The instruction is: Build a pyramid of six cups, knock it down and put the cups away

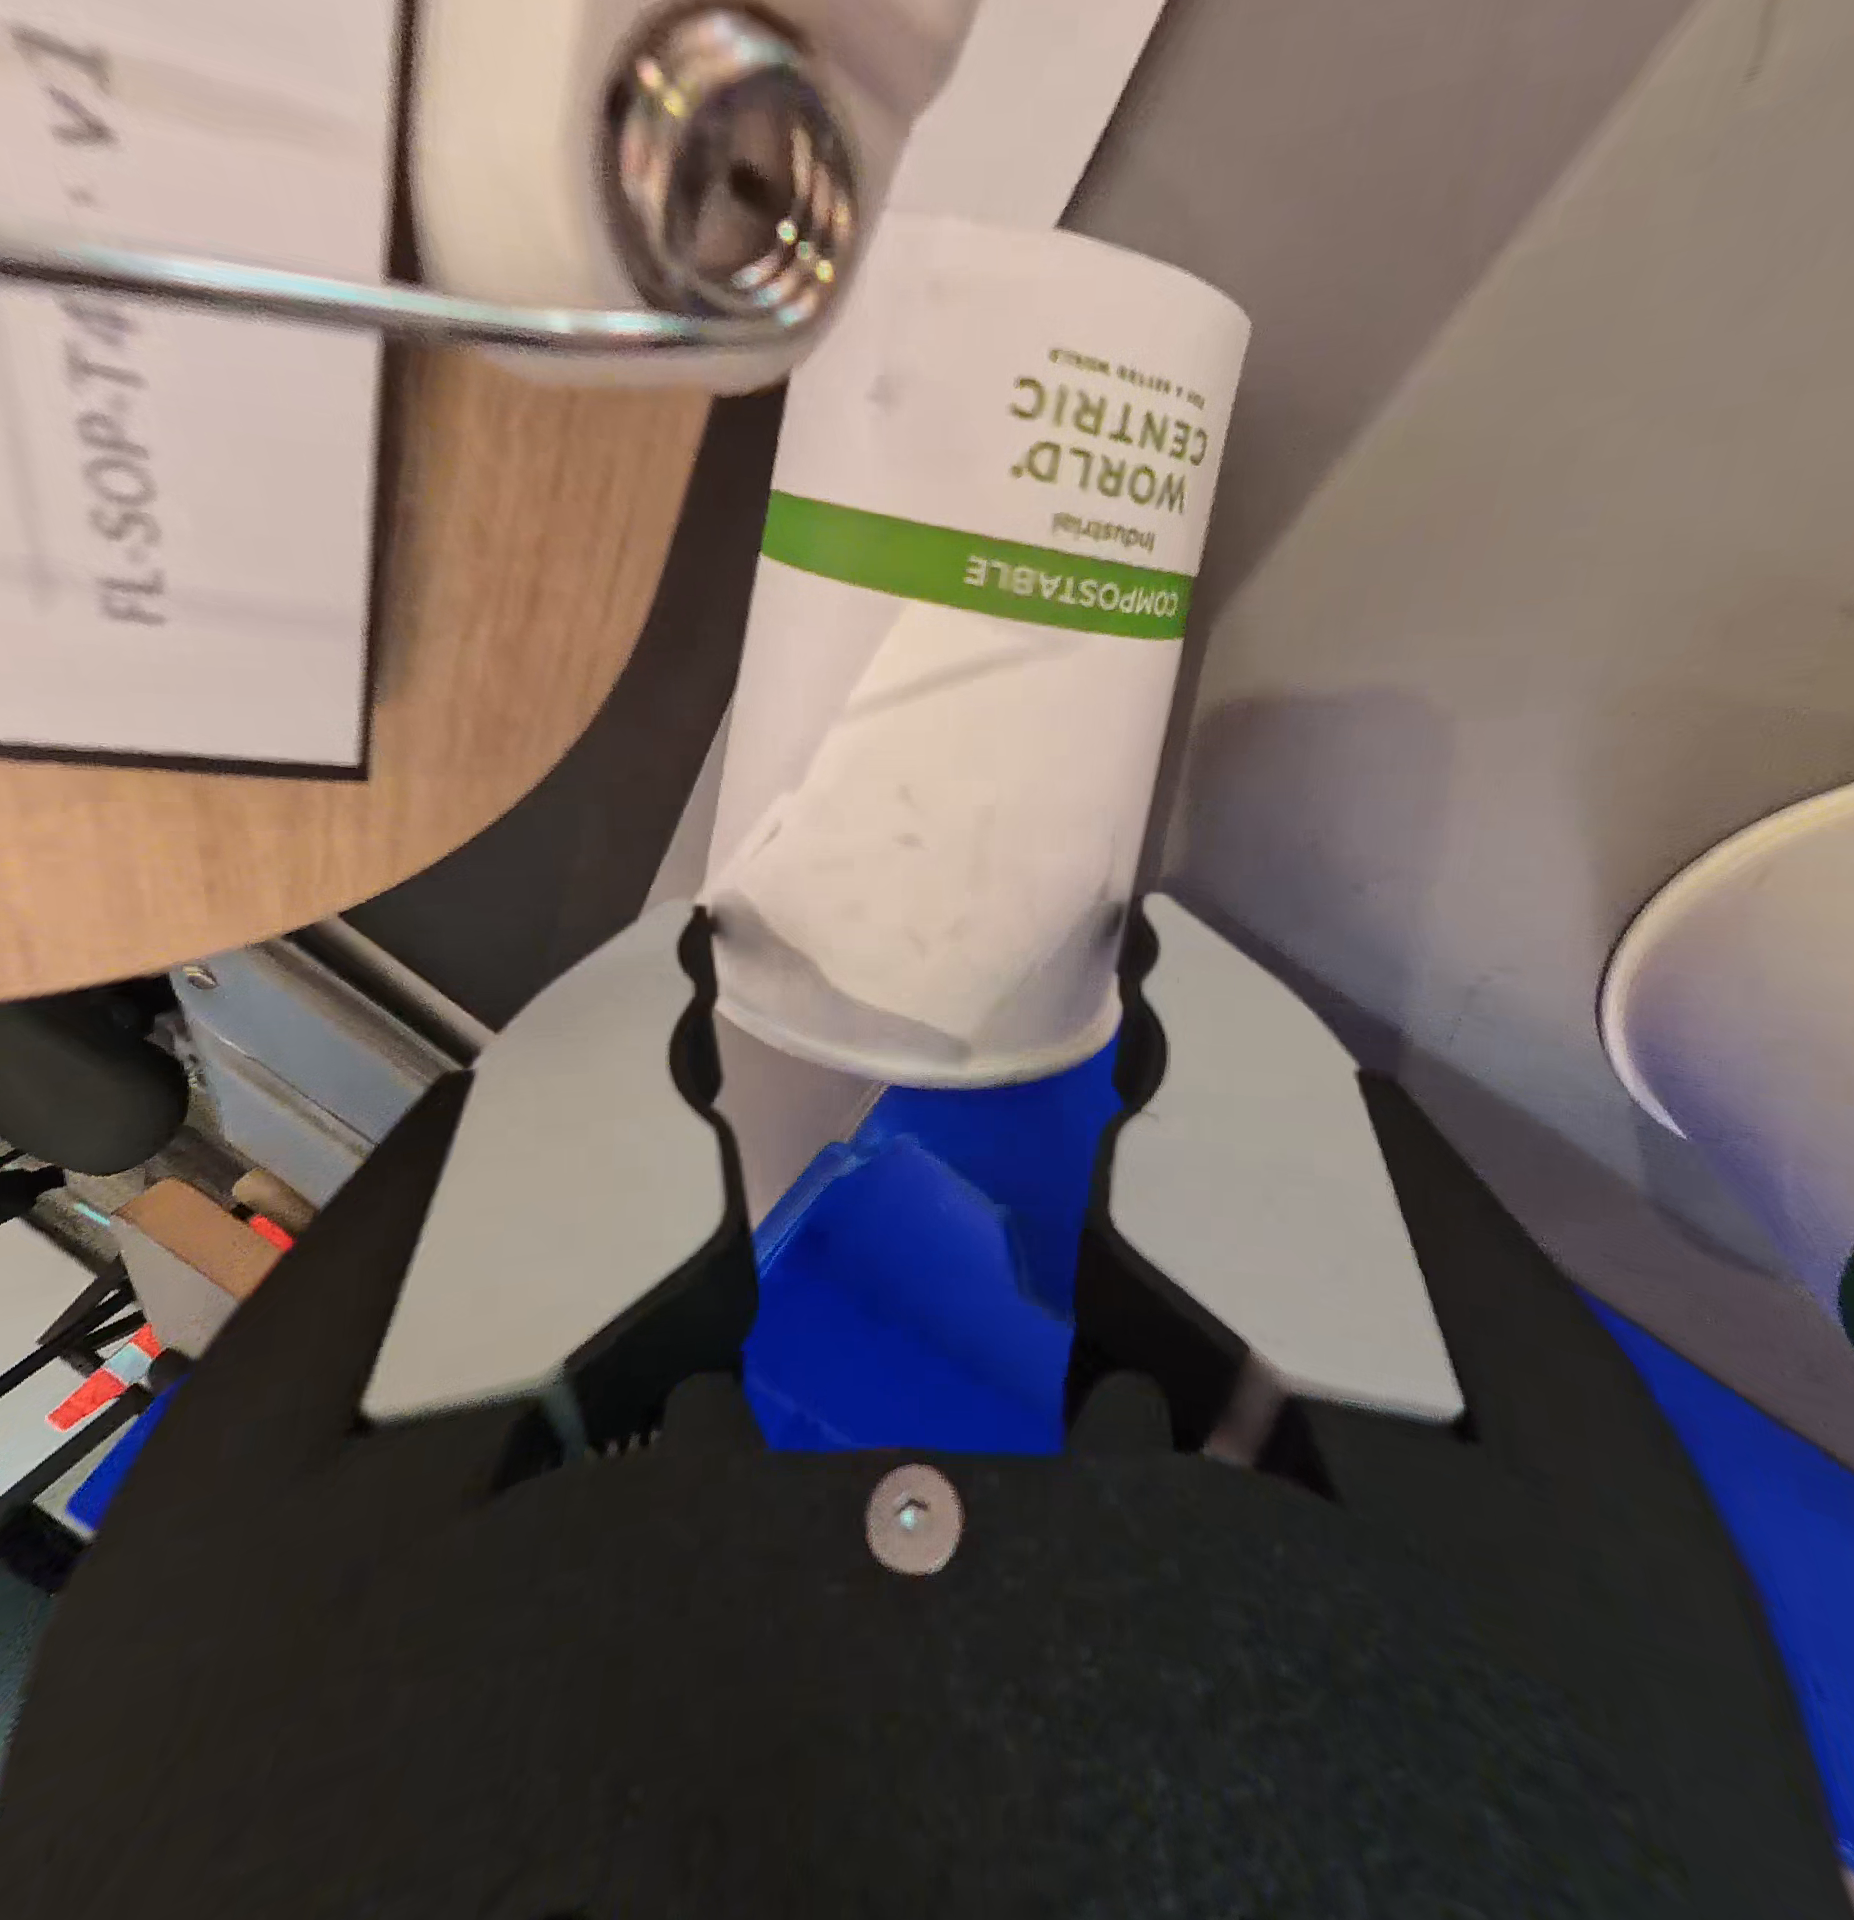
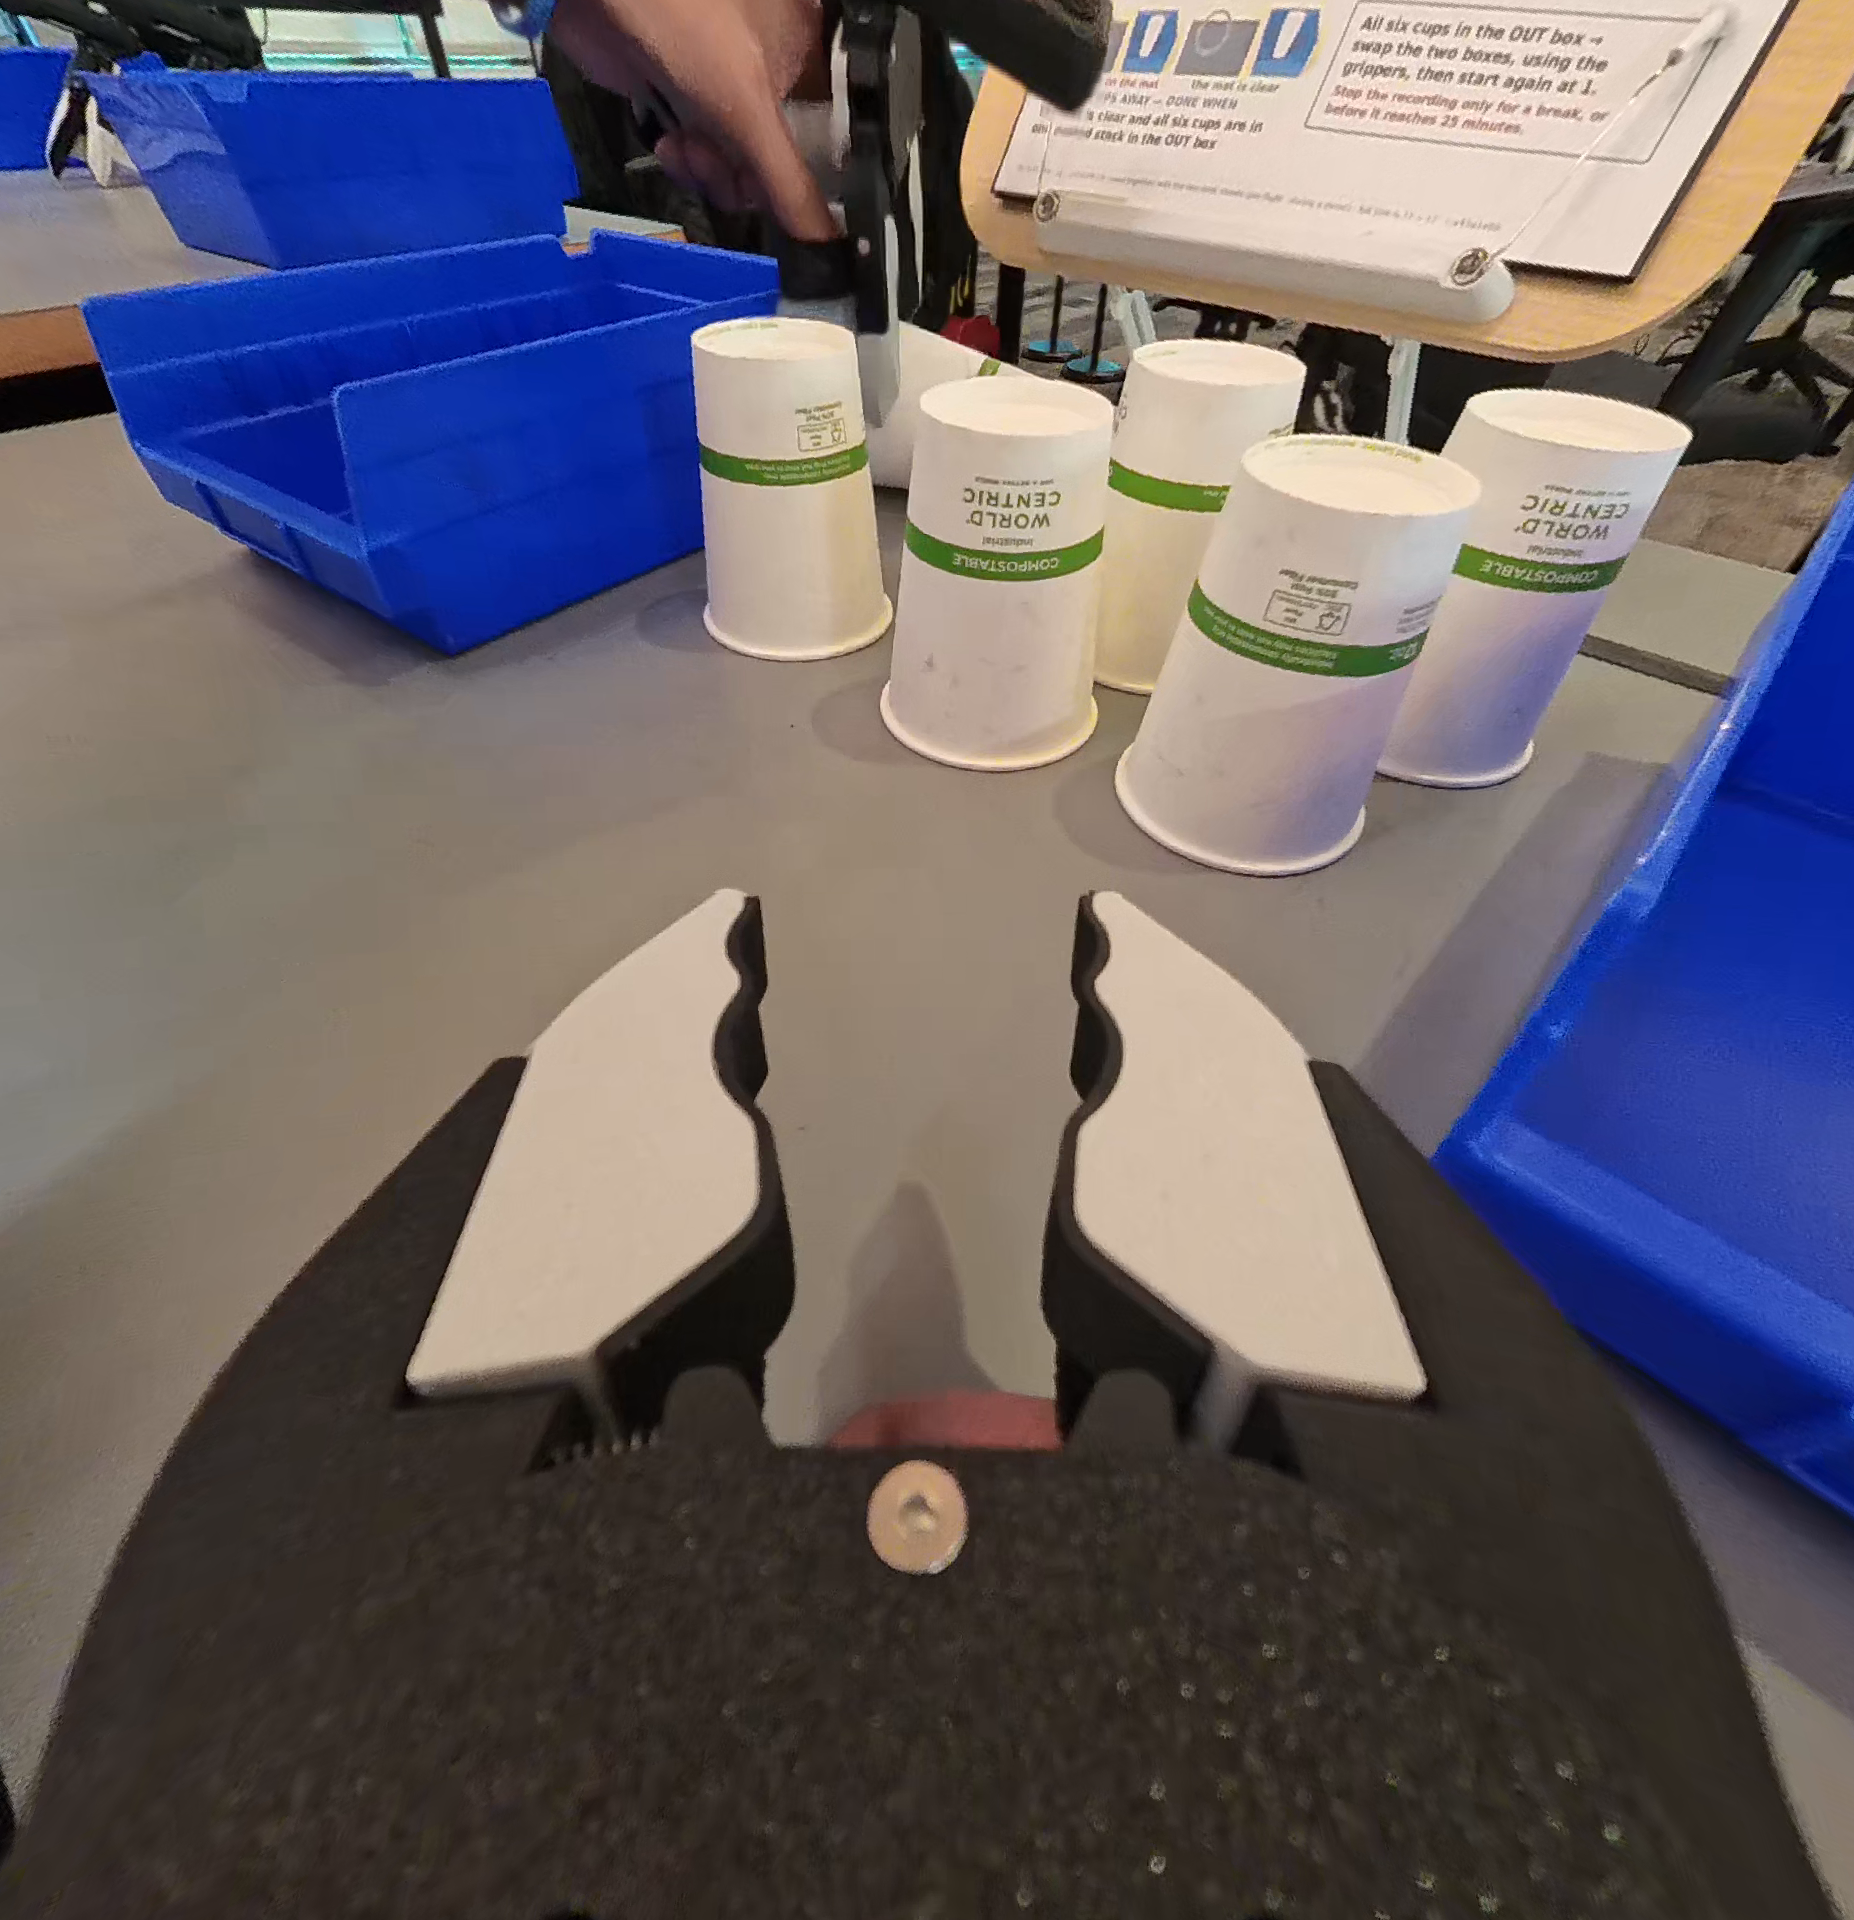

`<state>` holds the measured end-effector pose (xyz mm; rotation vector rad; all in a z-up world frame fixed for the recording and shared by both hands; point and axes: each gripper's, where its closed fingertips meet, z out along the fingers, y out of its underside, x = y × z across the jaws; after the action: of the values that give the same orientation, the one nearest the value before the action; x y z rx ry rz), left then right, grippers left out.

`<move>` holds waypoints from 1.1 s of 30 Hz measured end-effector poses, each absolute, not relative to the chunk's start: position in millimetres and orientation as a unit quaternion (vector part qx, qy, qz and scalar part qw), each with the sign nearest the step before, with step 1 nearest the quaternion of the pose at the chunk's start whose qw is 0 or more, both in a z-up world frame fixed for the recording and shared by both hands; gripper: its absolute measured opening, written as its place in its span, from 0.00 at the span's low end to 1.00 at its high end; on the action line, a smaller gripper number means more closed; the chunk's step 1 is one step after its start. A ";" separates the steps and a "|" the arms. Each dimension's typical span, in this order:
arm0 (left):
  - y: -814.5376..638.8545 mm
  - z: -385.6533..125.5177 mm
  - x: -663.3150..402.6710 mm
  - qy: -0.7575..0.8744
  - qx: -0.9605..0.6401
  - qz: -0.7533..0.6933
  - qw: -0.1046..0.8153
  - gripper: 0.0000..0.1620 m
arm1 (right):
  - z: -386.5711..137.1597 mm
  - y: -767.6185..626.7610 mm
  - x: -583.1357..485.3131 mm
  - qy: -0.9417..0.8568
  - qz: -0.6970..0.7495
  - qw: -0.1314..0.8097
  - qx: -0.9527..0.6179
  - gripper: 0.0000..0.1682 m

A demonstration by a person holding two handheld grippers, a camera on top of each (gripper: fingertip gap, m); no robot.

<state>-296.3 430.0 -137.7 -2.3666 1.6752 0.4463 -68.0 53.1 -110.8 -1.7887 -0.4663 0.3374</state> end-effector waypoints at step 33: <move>221.3 49.8 -237.2 0.573 -0.707 -0.084 0.406 0.44 | -98.0 66.2 -83.1 -0.171 0.240 0.572 -0.765 0.34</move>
<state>-237.2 221.3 49.8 -1.7827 1.4454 -0.2109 -83.1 66.2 -98.0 -1.7940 -0.4015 0.5635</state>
